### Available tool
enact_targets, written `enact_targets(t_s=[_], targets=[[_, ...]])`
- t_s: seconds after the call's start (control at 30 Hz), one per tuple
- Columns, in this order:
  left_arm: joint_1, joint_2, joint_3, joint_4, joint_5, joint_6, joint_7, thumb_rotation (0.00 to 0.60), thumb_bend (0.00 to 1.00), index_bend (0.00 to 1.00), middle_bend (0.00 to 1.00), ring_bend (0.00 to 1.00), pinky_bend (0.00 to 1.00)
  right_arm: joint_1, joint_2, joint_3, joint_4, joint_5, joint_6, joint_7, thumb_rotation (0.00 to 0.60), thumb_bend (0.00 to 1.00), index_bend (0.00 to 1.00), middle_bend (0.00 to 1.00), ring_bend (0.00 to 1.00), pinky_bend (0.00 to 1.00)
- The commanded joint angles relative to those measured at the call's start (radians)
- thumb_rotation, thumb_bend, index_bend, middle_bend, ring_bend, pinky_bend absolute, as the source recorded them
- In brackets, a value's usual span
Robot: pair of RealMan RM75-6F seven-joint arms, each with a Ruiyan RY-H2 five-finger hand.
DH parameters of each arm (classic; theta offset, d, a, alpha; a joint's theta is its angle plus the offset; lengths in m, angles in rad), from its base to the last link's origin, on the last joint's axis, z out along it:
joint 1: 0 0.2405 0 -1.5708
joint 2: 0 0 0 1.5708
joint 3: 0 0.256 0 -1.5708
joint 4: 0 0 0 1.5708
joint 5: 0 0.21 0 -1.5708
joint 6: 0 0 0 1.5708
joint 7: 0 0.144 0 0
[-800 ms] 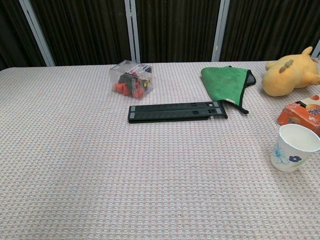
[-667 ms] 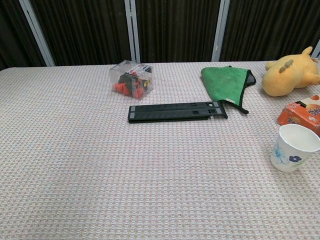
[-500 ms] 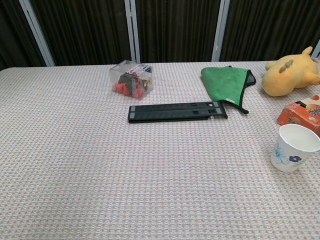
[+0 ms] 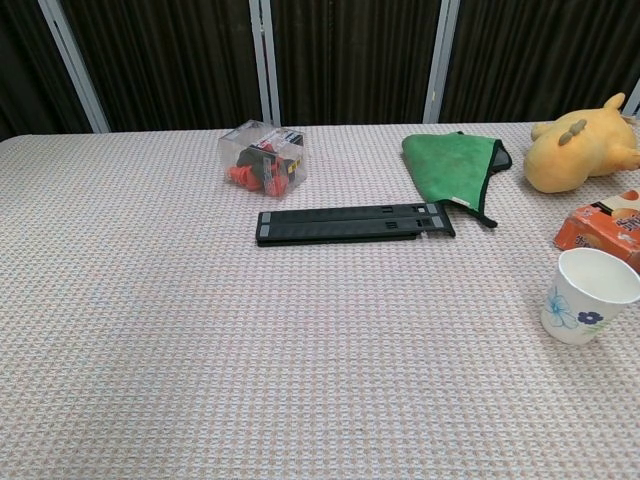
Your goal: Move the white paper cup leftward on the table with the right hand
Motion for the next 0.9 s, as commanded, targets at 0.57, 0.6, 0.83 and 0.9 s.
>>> enact_targets(t_s=[0.57,0.6,0.83,0.9], targets=[[0.002,0.0,0.002,0.001,0.005,0.004,0.001,0.6,0.0,0.0,0.0,0.0,0.0,0.066,0.172,-0.073,-0.224,-0.124,-0.179,0.146,0.6,0.1,0.08,0.0,0.0,0.0],[0.002,0.0,0.002,0.001,0.005,0.003,0.001,0.6,0.0,0.0,0.0,0.0,0.0,0.071,0.17,-0.073,-0.226,-0.119,-0.188,0.142,0.6,0.1,0.09,0.0,0.0,0.0],[0.001,0.001,0.002,0.001,0.004,0.002,-0.001,0.6,0.0,0.0,0.0,0.0,0.0,0.11,0.141,-0.055,-0.219,-0.042,-0.243,0.099,0.6,0.11,0.13,0.0,0.0,0.0],[0.001,0.001,0.002,0.001,0.004,0.001,-0.001,0.6,0.0,0.0,0.0,0.0,0.0,0.119,0.131,-0.049,-0.214,-0.016,-0.251,0.082,0.6,0.12,0.14,0.0,0.0,0.0]])
